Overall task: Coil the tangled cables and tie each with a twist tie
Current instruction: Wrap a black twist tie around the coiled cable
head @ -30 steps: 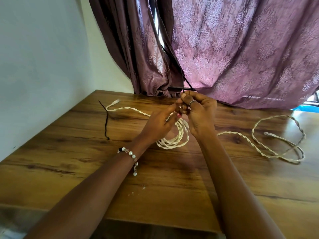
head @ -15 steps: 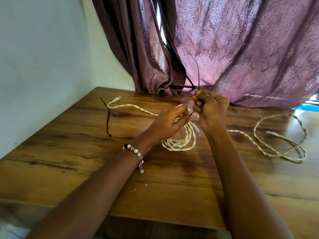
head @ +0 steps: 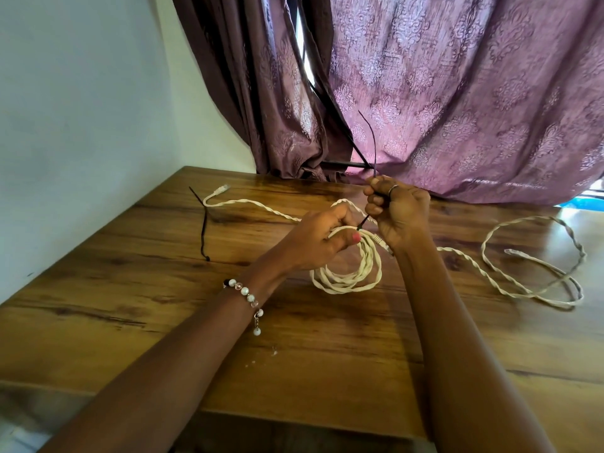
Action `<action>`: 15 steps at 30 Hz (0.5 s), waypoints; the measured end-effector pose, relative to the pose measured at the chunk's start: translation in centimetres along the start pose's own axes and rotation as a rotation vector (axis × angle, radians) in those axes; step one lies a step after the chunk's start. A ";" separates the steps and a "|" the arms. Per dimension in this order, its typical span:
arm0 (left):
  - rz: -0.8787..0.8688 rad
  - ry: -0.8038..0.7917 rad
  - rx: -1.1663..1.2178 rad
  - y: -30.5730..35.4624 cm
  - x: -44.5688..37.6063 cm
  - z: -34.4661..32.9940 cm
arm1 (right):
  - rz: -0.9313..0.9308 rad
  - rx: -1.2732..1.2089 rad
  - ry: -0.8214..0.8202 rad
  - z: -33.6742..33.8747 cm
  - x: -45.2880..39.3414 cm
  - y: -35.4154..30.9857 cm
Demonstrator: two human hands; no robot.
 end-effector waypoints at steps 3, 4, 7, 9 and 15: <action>0.019 -0.047 0.020 -0.1 0.3 -0.2 | -0.091 0.000 -0.011 0.5 -0.2 0.7; 0.025 -0.054 0.038 -0.2 0.4 -0.2 | -0.120 -0.001 -0.013 0.6 -0.2 1.0; 0.021 -0.062 0.078 -0.2 0.6 -0.2 | -0.212 -0.013 -0.044 0.8 -0.1 2.0; 0.037 -0.070 0.140 -0.2 0.7 -0.3 | -0.272 -0.002 -0.063 0.6 0.1 2.7; -0.101 0.044 0.029 1.6 0.3 1.9 | -0.444 0.081 -0.177 -0.9 1.6 5.5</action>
Point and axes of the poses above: each hand's wrist, its own x-axis away from the middle knuckle, its own z-axis out of the back of the hand, y = z × x, the point moved 8 cm from there along -x, towards the middle knuckle, and after that the axes turned 7 degrees about -z, right-handed, at the moved point
